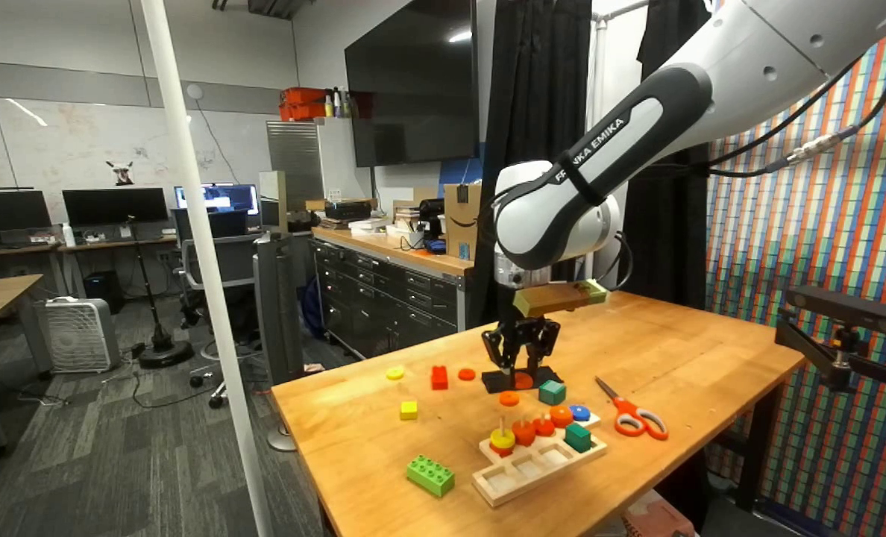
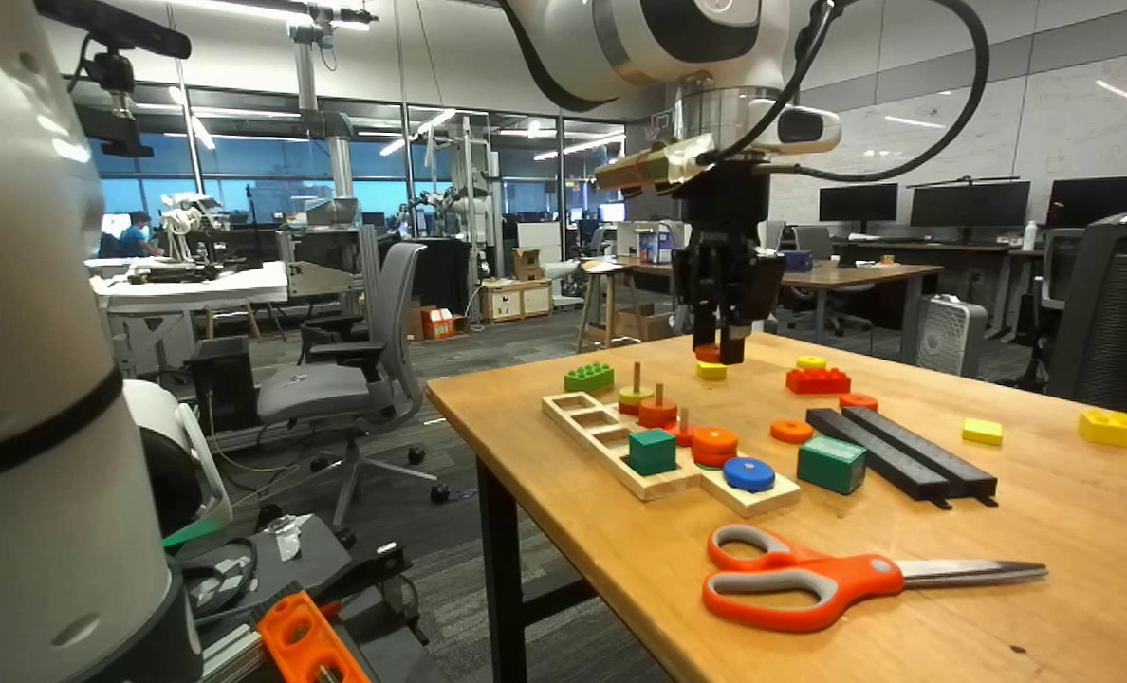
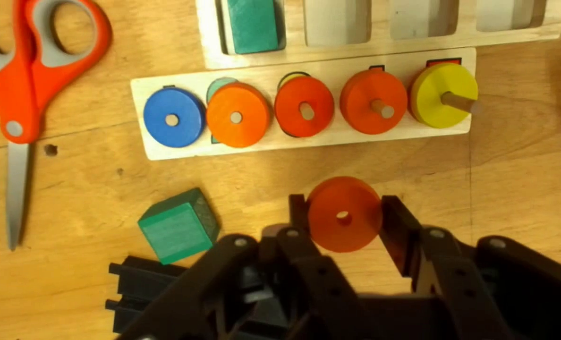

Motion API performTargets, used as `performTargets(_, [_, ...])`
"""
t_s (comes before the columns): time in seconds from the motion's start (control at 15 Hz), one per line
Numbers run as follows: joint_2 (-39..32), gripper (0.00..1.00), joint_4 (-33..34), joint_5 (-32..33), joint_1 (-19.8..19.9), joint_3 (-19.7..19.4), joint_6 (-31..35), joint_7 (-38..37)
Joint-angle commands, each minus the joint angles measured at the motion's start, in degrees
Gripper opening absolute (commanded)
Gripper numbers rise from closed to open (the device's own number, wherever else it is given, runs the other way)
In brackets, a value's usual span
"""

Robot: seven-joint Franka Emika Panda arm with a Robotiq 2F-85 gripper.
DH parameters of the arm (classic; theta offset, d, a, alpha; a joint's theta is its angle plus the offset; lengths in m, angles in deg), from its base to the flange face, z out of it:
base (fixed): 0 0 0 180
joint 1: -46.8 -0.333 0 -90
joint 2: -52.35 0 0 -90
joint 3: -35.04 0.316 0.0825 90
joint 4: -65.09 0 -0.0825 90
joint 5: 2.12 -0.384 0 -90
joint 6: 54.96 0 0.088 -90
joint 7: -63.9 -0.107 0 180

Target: Put the orange circle onto the wooden object.

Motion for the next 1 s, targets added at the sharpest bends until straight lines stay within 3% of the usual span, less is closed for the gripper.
performTargets(0.0, [2.5,0.18,-1.6,1.3,0.6,0.0,-1.8,-1.8])
performTargets(0.93, [2.5,0.18,-4.3,0.1,1.4,-0.6,-3.0,-1.4])
